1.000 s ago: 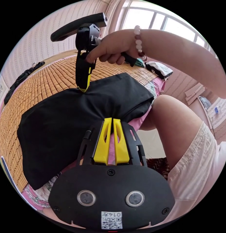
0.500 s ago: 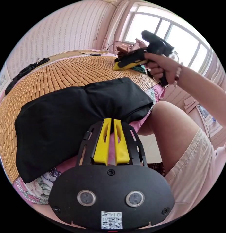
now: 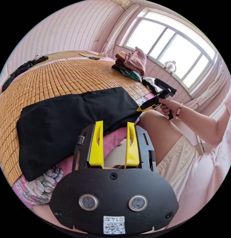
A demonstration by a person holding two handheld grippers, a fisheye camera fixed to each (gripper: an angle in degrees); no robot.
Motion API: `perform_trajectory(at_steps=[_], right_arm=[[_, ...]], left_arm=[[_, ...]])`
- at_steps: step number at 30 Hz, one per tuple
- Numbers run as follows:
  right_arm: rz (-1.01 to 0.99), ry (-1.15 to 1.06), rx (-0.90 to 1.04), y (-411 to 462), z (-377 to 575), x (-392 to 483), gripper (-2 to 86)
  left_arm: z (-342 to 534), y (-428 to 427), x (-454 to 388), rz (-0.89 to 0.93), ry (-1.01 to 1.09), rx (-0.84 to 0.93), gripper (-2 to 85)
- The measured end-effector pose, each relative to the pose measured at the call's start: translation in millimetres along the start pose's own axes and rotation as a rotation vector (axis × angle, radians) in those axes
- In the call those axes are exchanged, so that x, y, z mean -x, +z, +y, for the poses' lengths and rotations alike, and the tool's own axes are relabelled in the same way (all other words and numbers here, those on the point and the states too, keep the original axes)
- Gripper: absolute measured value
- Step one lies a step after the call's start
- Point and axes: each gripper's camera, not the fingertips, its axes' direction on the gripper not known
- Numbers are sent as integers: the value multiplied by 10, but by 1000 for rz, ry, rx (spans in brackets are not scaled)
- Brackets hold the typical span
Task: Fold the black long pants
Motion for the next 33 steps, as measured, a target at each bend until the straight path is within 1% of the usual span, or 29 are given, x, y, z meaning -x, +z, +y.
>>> perform_trajectory(at_steps=[3,7,10,12,14,16,18,20,21,22,24,26,28,30,33], right_arm=[[-67,-51,-46,-242,169,-70,38],[-229,-149,-117,-658,414,-50,27],[-338,-245,-138,-877,527,66,29],[-395,-293,-139,-967,568,133,34],[-417,-335,-167,-1103,612,143,44],[-534,-314,-303,-1365,678,-98,57],[-617,-254,-416,-1478,712,-408,63],[-613,-172,-462,-1470,706,-654,80],[-569,-116,-439,-1414,671,-735,119],[-521,-62,-392,-1332,616,-765,181],[-518,-60,-346,-1232,532,-723,202],[-482,-66,-325,-1154,445,-668,188],[-371,-40,-268,-1101,399,-642,82],[-395,-76,-296,-1197,522,-651,36],[-437,-85,-376,-1498,852,-792,26]], left_arm=[[-179,129,-257,30,124,6,136],[-467,318,-639,69,278,-3,142],[-630,434,-813,24,345,-11,144],[-686,449,-822,-40,326,-13,115],[-718,419,-724,-95,261,-2,51],[-708,432,-609,-73,206,43,30],[-660,411,-520,-38,163,27,21],[-616,388,-506,-26,146,8,15],[-609,387,-515,-20,150,8,14],[-597,386,-540,-11,160,12,13],[-579,380,-590,-7,182,16,13],[-548,358,-664,15,210,15,12],[-527,310,-738,33,238,1,12],[-516,249,-824,50,268,-12,13],[-531,170,-971,133,296,-77,14]])
